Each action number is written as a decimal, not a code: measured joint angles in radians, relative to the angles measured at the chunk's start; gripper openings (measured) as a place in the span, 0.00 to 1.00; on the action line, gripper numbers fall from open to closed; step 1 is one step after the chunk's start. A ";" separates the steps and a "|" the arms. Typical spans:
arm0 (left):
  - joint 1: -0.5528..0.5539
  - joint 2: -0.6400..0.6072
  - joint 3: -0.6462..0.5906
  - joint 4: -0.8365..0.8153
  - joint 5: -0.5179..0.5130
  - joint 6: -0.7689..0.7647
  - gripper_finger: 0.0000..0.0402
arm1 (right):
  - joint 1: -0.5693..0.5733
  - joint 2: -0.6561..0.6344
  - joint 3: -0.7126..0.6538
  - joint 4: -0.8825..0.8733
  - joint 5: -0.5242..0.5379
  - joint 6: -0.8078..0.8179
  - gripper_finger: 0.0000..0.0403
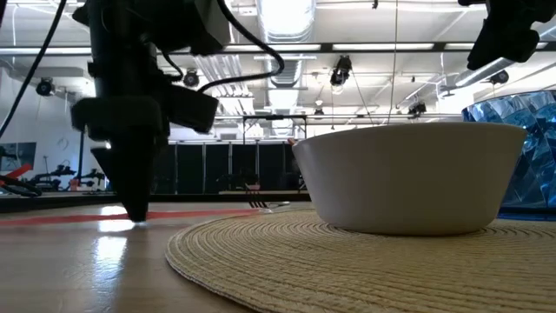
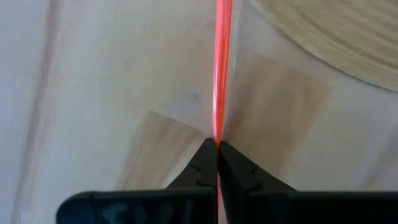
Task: Pick & Place Utensil
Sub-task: Put the orange straw into the blue cup
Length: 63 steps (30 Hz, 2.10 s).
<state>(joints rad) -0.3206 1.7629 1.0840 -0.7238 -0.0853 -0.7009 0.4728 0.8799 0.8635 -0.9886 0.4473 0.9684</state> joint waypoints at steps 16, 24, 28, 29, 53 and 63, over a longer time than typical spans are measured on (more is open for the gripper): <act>0.003 -0.294 0.002 -0.056 -0.188 0.056 0.00 | 0.001 -0.001 0.033 0.034 -0.002 -0.095 0.17; 0.004 -0.431 0.000 0.021 -0.450 0.146 0.00 | 0.001 0.022 0.026 0.213 -0.002 -0.288 0.17; 0.004 -0.446 -0.011 0.139 -0.484 0.238 0.00 | 0.001 0.040 0.014 0.334 -0.002 -0.400 0.17; 0.004 -0.445 -0.011 0.173 -0.484 0.262 0.00 | 0.001 0.045 0.011 0.364 -0.003 -0.424 0.17; 0.002 -0.424 -0.200 0.925 -0.362 0.616 0.00 | 0.000 0.284 -0.004 0.926 -0.001 -0.883 0.17; 0.003 -0.399 -0.293 1.172 -0.306 0.664 0.00 | -0.012 0.329 -0.004 1.060 0.090 -0.961 0.32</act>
<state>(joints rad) -0.3180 1.3640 0.7914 0.4483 -0.3909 -0.0368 0.4606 1.2092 0.8597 0.0719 0.5376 0.0071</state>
